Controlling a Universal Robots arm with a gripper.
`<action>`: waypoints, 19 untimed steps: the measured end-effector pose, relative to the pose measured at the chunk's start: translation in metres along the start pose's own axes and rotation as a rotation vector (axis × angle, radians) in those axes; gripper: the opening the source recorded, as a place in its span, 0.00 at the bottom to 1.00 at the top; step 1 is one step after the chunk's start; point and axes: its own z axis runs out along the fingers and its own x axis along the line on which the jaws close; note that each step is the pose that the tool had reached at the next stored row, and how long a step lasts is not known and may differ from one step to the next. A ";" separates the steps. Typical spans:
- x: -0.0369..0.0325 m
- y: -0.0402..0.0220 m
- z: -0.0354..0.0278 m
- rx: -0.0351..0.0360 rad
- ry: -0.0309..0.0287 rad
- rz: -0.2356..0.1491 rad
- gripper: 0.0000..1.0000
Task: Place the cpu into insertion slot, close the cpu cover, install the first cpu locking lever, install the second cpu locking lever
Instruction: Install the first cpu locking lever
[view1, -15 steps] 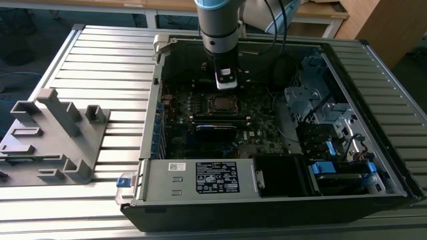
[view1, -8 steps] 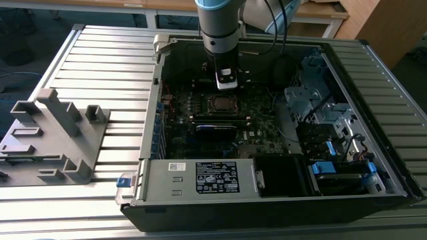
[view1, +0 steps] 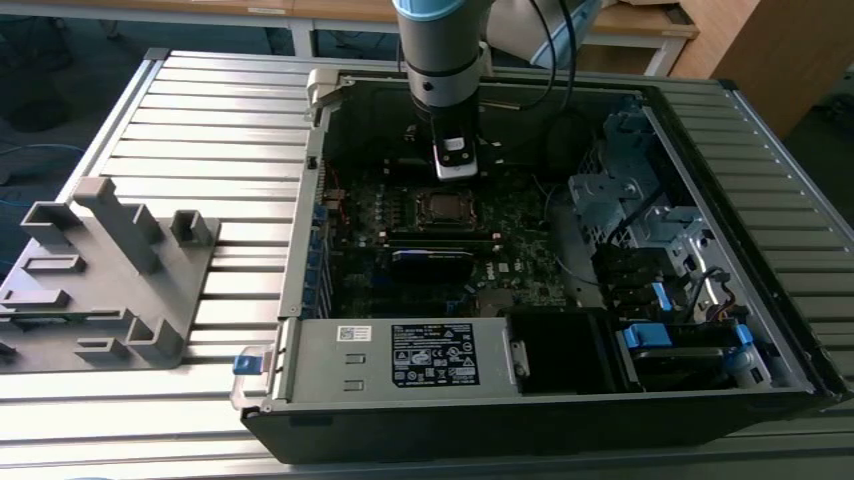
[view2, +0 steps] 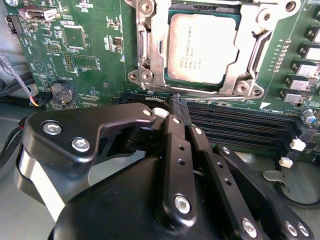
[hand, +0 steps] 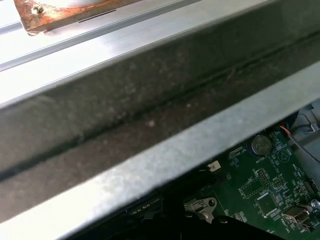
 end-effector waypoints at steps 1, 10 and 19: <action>0.0000 0.0000 0.0000 0.0000 0.0000 0.000 0.11; -0.0001 0.0000 0.0000 0.0003 -0.0002 0.000 0.11; -0.0002 0.0001 -0.0007 0.0004 -0.0002 0.000 0.11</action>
